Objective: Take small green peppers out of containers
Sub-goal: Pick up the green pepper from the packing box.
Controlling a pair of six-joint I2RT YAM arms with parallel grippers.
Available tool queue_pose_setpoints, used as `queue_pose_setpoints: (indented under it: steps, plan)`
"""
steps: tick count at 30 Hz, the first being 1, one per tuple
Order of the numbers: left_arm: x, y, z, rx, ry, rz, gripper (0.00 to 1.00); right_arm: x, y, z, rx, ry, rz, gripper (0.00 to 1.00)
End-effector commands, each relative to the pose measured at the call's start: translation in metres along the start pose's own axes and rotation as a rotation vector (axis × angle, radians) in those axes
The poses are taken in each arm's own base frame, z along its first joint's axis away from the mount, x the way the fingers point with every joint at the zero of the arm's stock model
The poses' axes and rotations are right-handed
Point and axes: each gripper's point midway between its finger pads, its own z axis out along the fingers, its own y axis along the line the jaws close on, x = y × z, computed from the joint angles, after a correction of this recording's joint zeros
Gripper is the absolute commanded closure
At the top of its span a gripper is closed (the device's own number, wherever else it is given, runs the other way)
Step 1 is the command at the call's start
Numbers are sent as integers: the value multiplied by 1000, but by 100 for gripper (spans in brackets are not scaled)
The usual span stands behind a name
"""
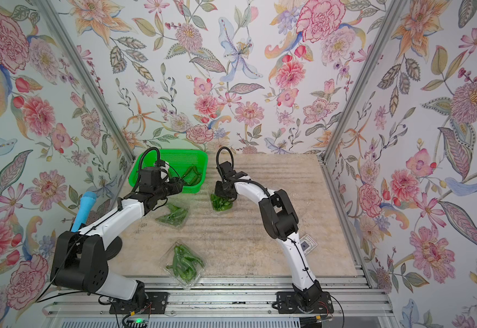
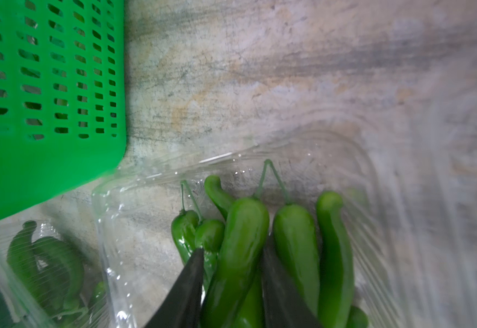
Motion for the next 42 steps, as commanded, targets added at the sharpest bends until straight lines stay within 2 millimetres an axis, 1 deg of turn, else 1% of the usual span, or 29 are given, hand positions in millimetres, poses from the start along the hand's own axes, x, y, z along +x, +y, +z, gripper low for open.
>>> queue_pose_setpoints:
  steps: [1, 2, 6, 9, 11, 14, 16, 18, 19, 20, 24, 27, 29, 33, 34, 35, 36, 38, 41, 42]
  plan:
    - [-2, 3, -1, 6, -11, 13, 54, 16, -8, 10, 27, 59, 11, 69]
    - [-2, 3, -2, 8, -13, 13, 53, 16, -7, 11, 27, 59, 8, 70]
    - [-3, 0, -1, 15, -14, 15, 54, 18, -7, 10, 36, 67, 3, 65]
    - [-2, 1, 1, 17, -11, 10, 54, 21, -6, 9, 36, 74, -7, 66]
    - [0, 1, 2, 19, -6, 8, 54, 23, -8, 12, 38, 82, -10, 70]
    - [1, 1, 3, 22, -2, 9, 54, 18, -7, 8, 42, 63, -28, 81]
    - [1, 2, 3, 19, -2, 11, 54, 11, -2, 1, 33, 41, -40, 86]
    - [0, 3, 3, 16, -4, 8, 54, 0, 5, -12, 26, 2, -62, 89]
    - [-1, 3, 3, 16, -7, 9, 54, 2, 18, -18, 16, -13, -91, 90]
    - [-2, 3, 3, 16, -10, 10, 54, -1, 25, -26, 10, -32, -105, 91]
    - [-10, 12, 1, 0, -23, 1, 54, -19, 49, -65, -32, -115, -154, 93]
    - [-19, 20, -1, -8, -40, -15, 54, -26, 73, -87, -109, -141, -187, 94]
    - [-26, 26, -3, -15, -57, -27, 54, -30, 88, -96, -140, -161, -220, 95]
    - [-32, 31, -6, -21, -69, -33, 54, -39, 114, -103, -185, -206, -314, 95]
    - [-32, 31, -6, -21, -68, -35, 54, -41, 125, -104, -208, -223, -356, 96]
    - [-32, 33, -7, -24, -71, -41, 54, -45, 134, -103, -228, -241, -391, 97]
    - [-31, 34, -8, -24, -73, -44, 54, -49, 139, -103, -233, -258, -403, 97]
    - [-28, 35, -9, -25, -71, -47, 54, -57, 158, -101, -292, -279, -444, 97]
    - [-21, 37, -11, -21, -64, -56, 54, -68, 178, -94, -350, -318, -495, 96]
    - [-20, 38, -11, -23, -62, -60, 54, -72, 181, -91, -363, -329, -500, 96]
